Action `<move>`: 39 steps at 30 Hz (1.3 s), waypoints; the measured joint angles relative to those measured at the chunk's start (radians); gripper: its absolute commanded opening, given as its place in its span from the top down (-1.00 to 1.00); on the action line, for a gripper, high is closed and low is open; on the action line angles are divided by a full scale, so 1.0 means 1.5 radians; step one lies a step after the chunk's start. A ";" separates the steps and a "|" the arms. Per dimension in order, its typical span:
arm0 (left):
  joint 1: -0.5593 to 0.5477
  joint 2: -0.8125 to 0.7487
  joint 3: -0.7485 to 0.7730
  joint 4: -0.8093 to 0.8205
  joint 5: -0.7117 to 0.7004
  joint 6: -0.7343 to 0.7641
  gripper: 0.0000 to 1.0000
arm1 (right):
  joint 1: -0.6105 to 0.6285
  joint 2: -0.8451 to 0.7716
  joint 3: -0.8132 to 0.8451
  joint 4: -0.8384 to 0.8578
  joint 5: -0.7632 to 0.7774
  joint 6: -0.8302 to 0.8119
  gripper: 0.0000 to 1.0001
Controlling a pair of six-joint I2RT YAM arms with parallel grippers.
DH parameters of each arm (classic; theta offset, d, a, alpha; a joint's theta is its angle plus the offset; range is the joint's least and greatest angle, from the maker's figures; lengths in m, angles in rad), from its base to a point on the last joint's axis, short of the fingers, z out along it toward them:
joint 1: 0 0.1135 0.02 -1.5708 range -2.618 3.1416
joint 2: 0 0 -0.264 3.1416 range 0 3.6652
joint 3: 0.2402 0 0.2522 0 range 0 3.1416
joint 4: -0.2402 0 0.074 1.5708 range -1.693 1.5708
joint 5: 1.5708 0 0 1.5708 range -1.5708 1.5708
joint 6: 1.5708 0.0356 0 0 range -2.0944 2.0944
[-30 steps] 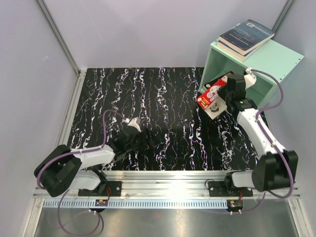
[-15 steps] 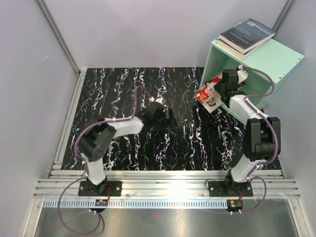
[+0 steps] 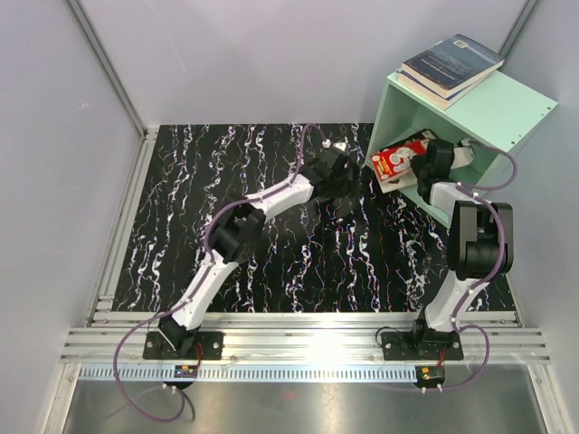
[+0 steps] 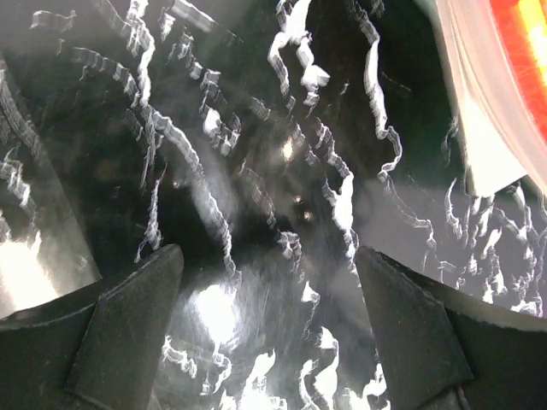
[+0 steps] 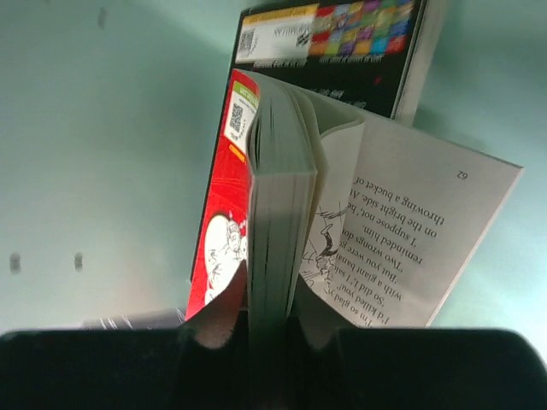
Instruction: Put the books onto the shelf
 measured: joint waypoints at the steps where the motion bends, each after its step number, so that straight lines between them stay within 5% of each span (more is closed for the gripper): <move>1: 0.000 0.014 0.031 -0.006 0.005 -0.001 -0.77 | -0.015 0.007 0.000 0.010 -0.011 0.012 1.00; 6: 0.001 0.069 0.121 -0.019 0.014 -0.004 -0.84 | -0.069 0.033 0.004 0.055 -0.061 0.050 0.88; 10: 0.002 0.110 0.170 0.012 0.041 -0.032 -0.86 | -0.091 0.060 0.031 0.090 -0.090 0.050 0.02; 16: 0.004 0.134 0.173 0.097 0.089 -0.083 -0.85 | -0.107 0.139 0.127 0.153 -0.129 0.036 -0.20; 23: 0.005 0.082 0.041 0.215 0.109 -0.094 -0.82 | -0.118 0.236 0.259 0.200 -0.186 0.029 -0.49; 24: 0.005 0.075 0.028 0.217 0.112 -0.094 -0.82 | -0.118 0.238 0.259 0.203 -0.192 0.029 -0.68; 39: 0.003 -0.063 -0.207 0.276 0.131 -0.112 -0.78 | -0.127 0.107 0.024 0.185 -0.311 0.062 -0.82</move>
